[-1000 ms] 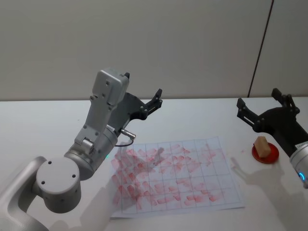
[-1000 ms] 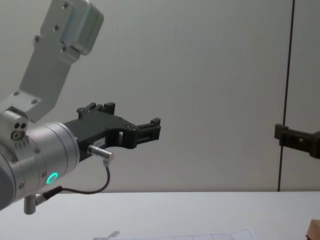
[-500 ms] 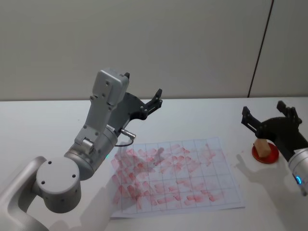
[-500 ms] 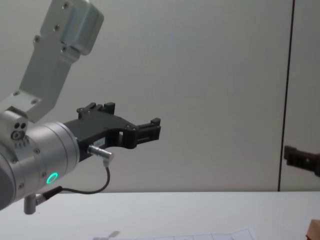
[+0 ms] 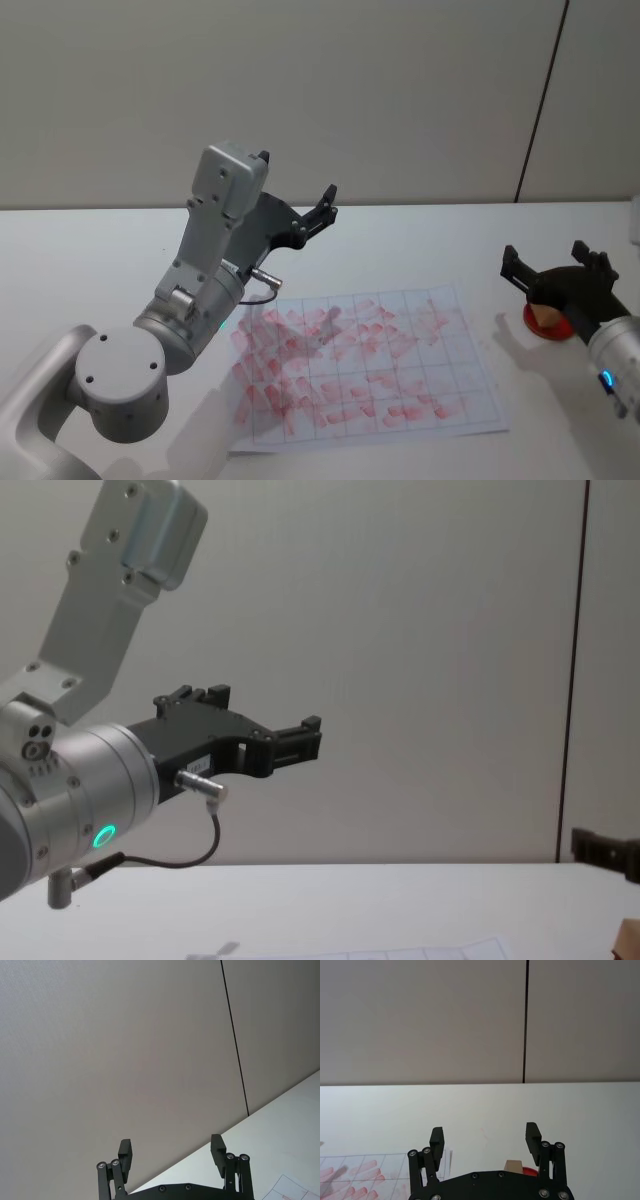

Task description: Use the one hand to pick up the stamp and affix it onto the A4 paper.

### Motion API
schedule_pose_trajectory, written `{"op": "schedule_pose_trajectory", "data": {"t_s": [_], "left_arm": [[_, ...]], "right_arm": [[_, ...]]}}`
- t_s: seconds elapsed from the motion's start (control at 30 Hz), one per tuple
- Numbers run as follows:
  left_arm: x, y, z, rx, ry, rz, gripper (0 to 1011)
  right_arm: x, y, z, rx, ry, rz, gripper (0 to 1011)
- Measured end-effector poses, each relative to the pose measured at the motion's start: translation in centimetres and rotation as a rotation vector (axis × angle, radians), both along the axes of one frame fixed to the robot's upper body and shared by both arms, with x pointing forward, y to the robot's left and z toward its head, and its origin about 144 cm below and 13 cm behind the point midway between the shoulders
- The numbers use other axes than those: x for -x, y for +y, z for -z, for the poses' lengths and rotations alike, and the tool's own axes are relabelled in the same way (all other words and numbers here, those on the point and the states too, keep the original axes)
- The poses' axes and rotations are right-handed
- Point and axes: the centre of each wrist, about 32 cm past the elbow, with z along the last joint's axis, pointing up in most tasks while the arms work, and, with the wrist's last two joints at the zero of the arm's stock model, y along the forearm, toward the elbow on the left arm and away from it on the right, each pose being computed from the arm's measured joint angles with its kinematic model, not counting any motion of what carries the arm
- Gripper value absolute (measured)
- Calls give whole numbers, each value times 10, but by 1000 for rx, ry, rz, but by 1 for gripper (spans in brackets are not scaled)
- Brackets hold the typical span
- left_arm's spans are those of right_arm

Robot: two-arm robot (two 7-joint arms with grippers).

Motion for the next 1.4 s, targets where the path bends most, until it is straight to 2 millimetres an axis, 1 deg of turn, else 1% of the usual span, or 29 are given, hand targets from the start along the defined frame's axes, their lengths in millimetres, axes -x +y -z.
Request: {"op": "schedule_pose_trajectory", "data": {"t_s": [0.5, 1.13, 1.2, 1.27, 1.3, 1.37, 1.4], "left_arm": [[0, 0, 0, 0, 0, 0, 1001], [0, 0, 0, 0, 0, 0, 1001], [0, 0, 0, 0, 0, 0, 1001], [0, 0, 0, 0, 0, 0, 1001], [0, 0, 0, 0, 0, 0, 1001], [0, 0, 0, 0, 0, 0, 1001], [0, 0, 0, 0, 0, 0, 1001]], "right_arm": [[-14, -1, 11, -7, 115, 35, 1001], [-16, -6, 18, -14, 189, 56, 997], [-17, -6, 19, -15, 196, 56, 949], [-17, -7, 20, -15, 202, 56, 922], [-17, -7, 21, -14, 207, 56, 879], [-17, -7, 22, -14, 211, 56, 843], [-17, -7, 23, -14, 215, 56, 809]]}}
